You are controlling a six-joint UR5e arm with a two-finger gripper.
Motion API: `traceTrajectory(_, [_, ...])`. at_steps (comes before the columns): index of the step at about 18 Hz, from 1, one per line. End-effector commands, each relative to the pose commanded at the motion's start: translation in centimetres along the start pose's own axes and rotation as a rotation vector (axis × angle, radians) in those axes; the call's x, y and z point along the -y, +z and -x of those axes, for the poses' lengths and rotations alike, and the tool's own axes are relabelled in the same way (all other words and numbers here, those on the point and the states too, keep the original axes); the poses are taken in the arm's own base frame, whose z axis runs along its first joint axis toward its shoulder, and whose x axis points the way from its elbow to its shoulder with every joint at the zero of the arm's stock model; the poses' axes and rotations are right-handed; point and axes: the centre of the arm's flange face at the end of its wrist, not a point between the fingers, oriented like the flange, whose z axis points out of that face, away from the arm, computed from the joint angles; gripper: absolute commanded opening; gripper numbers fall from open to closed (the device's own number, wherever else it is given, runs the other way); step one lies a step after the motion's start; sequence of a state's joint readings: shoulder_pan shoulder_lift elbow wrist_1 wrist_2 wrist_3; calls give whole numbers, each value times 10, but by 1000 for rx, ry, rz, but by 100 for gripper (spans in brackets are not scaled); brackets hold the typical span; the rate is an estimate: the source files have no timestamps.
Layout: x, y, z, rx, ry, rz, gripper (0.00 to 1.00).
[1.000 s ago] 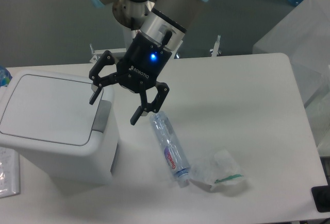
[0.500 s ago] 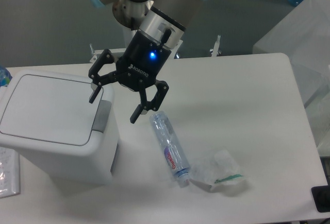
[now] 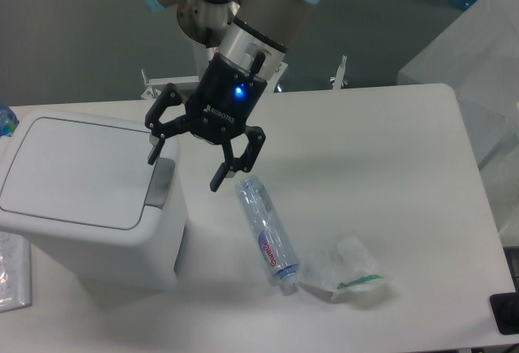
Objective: Open the trash can
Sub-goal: 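Hook the gripper finger under the lid edge and hold position, then lift the gripper upward to flip the white lid open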
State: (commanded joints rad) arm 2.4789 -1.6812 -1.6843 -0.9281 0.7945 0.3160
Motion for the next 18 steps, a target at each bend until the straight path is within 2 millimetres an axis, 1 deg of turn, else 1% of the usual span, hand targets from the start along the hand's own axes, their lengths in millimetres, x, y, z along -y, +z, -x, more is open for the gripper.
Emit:
traceTrajectory(3, [-4,8,6,41,-4,29,100])
traceTrajectory(5, [-4,13,11,51,-6,38,100])
traceTrajectory(8, [-1,20,13,51,-2,47,100])
traceTrajectory(12, [3,19,13,55,11,34,100])
traceTrajectory(16, [1,25,17,54,6,41,100])
traceTrajectory(18, [-1,28,16,55,5,47,100])
